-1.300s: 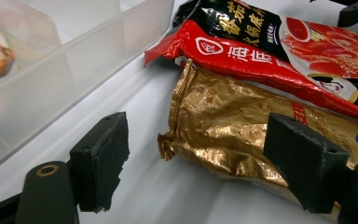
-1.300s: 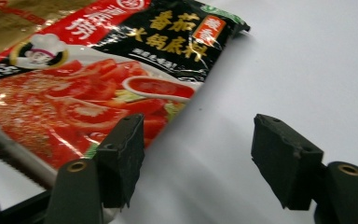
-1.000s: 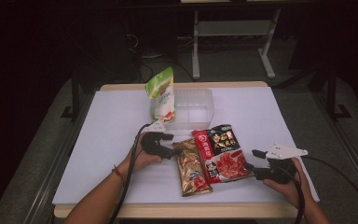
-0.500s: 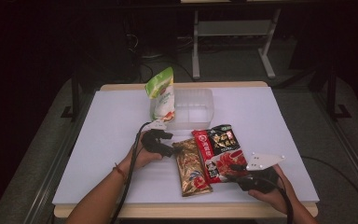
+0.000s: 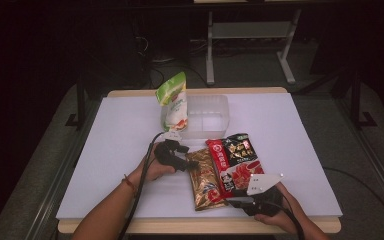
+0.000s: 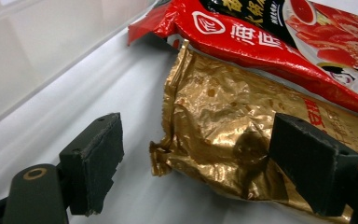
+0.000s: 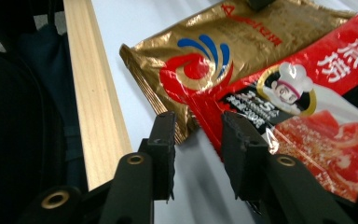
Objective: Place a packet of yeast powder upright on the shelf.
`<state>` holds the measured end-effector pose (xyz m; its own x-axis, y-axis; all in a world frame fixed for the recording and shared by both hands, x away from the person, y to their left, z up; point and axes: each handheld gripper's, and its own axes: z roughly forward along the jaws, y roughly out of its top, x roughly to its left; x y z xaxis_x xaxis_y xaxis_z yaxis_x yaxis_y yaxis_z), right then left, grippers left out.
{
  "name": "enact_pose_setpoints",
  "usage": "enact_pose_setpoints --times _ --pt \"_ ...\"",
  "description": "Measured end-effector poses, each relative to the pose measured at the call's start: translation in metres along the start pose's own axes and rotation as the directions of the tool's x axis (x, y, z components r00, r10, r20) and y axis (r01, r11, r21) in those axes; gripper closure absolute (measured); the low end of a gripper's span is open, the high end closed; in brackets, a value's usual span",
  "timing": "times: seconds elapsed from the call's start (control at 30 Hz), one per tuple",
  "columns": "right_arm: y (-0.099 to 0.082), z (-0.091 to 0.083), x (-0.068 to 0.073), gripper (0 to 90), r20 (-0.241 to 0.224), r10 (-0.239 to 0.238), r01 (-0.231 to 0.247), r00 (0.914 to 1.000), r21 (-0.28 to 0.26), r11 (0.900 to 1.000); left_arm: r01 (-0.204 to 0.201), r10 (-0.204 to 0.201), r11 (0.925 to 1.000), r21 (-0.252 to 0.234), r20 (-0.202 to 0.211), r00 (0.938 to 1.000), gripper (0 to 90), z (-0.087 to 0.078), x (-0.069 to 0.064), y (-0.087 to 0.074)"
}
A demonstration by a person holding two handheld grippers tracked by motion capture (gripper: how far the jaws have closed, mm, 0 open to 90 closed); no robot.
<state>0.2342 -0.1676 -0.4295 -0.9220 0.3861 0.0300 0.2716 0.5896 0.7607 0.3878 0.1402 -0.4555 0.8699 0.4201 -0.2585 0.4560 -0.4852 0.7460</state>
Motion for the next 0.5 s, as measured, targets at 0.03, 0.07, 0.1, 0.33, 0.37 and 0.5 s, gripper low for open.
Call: enact_pose_setpoints --times 0.03,0.07,0.1,0.33,0.37,0.5 --pt "0.001 -0.002 0.001 65.0 -0.010 -0.003 0.003 0.9999 -0.013 0.9999 0.003 -0.003 1.0000 0.004 0.008 1.0000 16.9 0.000 0.000 0.000" --pt "0.002 -0.003 0.002 65.3 -0.012 -0.011 0.011 0.9999 -0.015 0.9998 0.008 -0.008 0.9999 0.006 0.017 0.9998 16.9 0.001 0.000 0.000" --pt "0.002 -0.003 0.005 65.4 -0.018 -0.014 0.013 0.9997 -0.010 0.9999 0.007 -0.007 1.0000 0.007 0.018 0.9998 16.9 0.001 0.000 -0.001" --pt "0.004 0.011 0.014 66.1 -0.058 -0.052 0.056 0.9970 0.057 0.9968 0.009 -0.010 0.9999 0.011 0.074 0.9972 23.9 0.002 -0.001 0.000" --pt "0.004 0.011 0.014 66.1 -0.058 -0.052 0.056 0.9970 0.057 0.9968 0.009 -0.010 0.9999 0.011 0.074 0.9972 24.0 0.002 -0.001 0.000" --pt "0.001 0.020 0.013 64.3 -0.027 -0.045 0.048 0.9986 0.111 0.9927 0.005 -0.006 0.9999 0.015 0.084 0.9964 24.2 0.003 -0.002 0.000"
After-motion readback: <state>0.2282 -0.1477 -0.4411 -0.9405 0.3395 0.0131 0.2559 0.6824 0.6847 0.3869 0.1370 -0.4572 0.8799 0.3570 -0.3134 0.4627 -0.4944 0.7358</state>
